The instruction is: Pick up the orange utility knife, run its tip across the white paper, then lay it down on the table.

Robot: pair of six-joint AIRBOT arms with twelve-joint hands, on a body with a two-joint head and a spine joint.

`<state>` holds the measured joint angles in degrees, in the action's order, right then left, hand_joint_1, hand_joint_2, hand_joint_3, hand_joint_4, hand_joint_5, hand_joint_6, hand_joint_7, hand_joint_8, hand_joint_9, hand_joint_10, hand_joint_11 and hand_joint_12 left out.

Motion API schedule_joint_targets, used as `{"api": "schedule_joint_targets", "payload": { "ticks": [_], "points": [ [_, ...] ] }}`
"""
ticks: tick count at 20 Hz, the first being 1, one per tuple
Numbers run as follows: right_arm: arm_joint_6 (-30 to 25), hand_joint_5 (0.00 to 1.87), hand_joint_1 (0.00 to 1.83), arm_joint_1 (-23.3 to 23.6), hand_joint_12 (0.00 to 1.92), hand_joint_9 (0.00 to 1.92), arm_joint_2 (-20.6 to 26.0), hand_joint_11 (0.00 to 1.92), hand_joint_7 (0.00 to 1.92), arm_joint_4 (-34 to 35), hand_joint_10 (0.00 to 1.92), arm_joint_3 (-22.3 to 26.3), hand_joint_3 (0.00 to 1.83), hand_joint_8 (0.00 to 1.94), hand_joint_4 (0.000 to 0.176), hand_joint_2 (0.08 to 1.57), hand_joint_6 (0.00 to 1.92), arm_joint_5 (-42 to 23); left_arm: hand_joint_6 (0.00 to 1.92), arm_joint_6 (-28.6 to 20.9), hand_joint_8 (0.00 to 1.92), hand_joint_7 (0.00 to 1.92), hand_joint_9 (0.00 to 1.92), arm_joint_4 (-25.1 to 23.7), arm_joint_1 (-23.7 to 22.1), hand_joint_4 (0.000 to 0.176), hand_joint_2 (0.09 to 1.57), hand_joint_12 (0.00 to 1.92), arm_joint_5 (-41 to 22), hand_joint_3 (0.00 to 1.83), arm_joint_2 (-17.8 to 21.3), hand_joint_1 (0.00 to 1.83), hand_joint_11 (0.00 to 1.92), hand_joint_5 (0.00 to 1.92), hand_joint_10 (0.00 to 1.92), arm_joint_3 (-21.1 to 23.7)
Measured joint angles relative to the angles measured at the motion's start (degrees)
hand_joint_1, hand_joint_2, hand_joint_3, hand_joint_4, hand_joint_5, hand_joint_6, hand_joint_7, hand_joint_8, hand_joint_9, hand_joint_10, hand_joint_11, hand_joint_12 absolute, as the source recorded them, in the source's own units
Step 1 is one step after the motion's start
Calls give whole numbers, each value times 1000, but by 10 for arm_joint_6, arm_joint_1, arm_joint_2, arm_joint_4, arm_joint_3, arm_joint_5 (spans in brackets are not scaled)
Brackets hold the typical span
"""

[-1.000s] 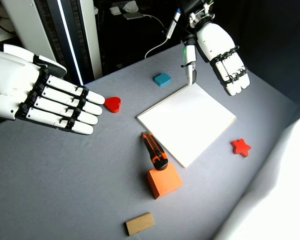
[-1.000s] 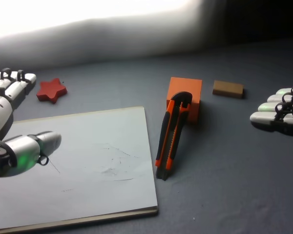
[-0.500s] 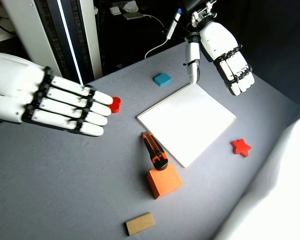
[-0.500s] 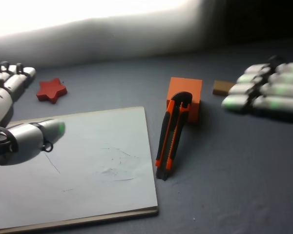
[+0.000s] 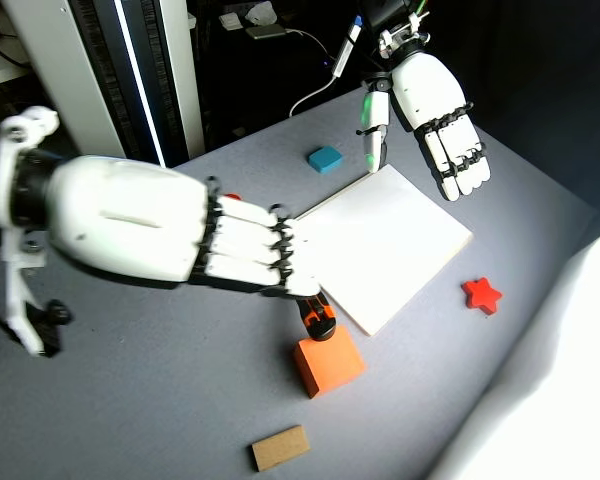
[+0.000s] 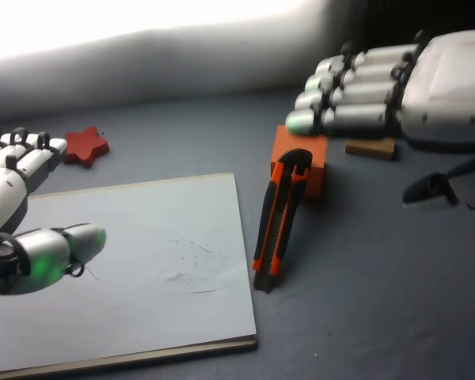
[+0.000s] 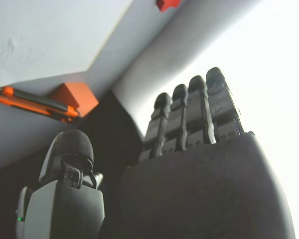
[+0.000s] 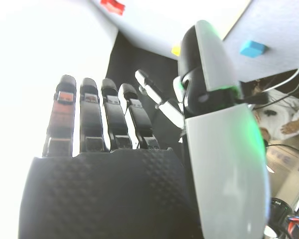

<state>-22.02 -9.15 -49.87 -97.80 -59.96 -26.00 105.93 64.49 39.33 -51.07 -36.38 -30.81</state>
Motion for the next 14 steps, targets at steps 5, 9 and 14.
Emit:
{"api": "schedule_joint_targets", "payload": {
  "ticks": [5,9,14],
  "points": [
    [-50,0,1075,12,0,0,-48,0,0,-102,0,-37,0,0,0,1064,0,-46,0,-28,2,4,0,-7,35,0,1283,83,-13,0,-3,101,0,0,0,0],
    [-43,0,1107,15,0,0,-106,0,0,-115,0,-63,0,0,0,1067,0,-35,0,-38,0,13,3,-10,44,0,1274,163,-27,0,-3,104,0,0,0,0],
    [-37,0,1099,10,0,0,-167,0,0,-135,0,-99,0,0,0,1067,0,-16,0,-40,3,24,9,-8,47,0,1274,167,-32,0,-9,97,0,0,2,0]
  ]
}}
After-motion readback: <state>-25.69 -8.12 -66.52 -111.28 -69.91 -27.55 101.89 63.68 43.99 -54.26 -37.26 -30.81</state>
